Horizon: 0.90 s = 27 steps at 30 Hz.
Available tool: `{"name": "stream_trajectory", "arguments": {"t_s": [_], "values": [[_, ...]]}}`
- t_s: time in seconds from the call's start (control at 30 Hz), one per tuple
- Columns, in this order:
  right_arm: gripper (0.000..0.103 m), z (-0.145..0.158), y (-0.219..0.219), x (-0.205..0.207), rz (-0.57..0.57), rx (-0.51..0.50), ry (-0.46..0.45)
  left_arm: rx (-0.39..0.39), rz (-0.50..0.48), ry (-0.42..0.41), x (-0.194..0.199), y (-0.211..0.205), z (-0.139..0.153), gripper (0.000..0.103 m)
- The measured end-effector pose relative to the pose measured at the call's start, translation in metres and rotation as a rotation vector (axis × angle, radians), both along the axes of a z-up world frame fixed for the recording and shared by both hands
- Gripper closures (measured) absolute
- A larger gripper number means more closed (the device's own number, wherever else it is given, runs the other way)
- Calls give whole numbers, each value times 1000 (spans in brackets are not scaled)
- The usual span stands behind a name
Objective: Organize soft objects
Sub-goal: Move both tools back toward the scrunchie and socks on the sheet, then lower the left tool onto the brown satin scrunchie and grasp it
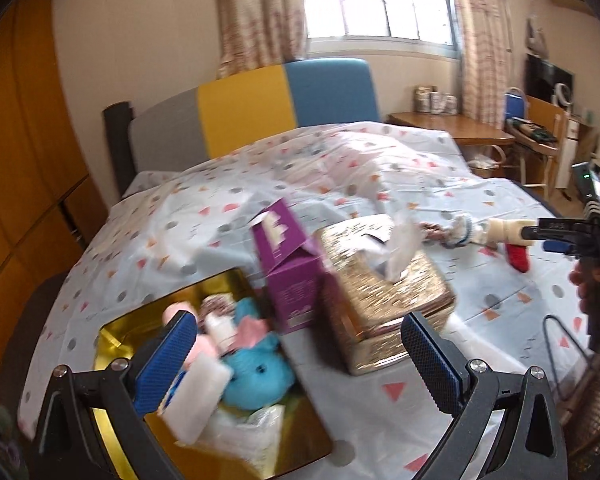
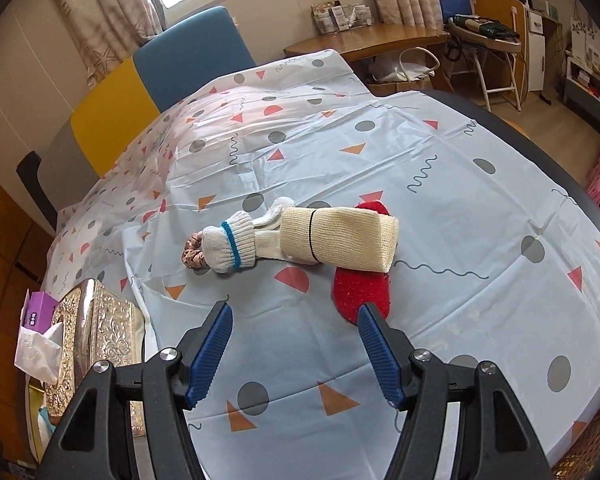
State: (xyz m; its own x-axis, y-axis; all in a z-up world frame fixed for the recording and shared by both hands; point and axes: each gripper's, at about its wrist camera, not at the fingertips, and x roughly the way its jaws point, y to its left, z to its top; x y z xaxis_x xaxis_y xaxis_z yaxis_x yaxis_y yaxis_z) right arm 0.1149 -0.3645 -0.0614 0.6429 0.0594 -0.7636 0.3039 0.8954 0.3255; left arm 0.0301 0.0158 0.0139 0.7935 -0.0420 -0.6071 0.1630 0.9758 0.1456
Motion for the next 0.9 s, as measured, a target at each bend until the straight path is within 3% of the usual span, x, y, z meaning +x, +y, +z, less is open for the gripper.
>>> {"name": "stream_trajectory", "arguments": {"t_s": [0.33,0.5,0.6,0.73,0.9], "values": [[37,-1,-16,-4,-67,50,7,-8,-200,46,43,-70,18,0],[37,-2,-22,-6,-83,83,9,15,-251,97,68,-109,17,3],[37,-3,-24,-6,-89,103,13,-31,-262,180,90,-129,13,9],[37,-1,-28,-8,-102,124,3,-158,-236,295,126,-150,9,13],[37,0,-32,-10,-111,153,-9,-244,-167,422,179,-178,-11,30]]}}
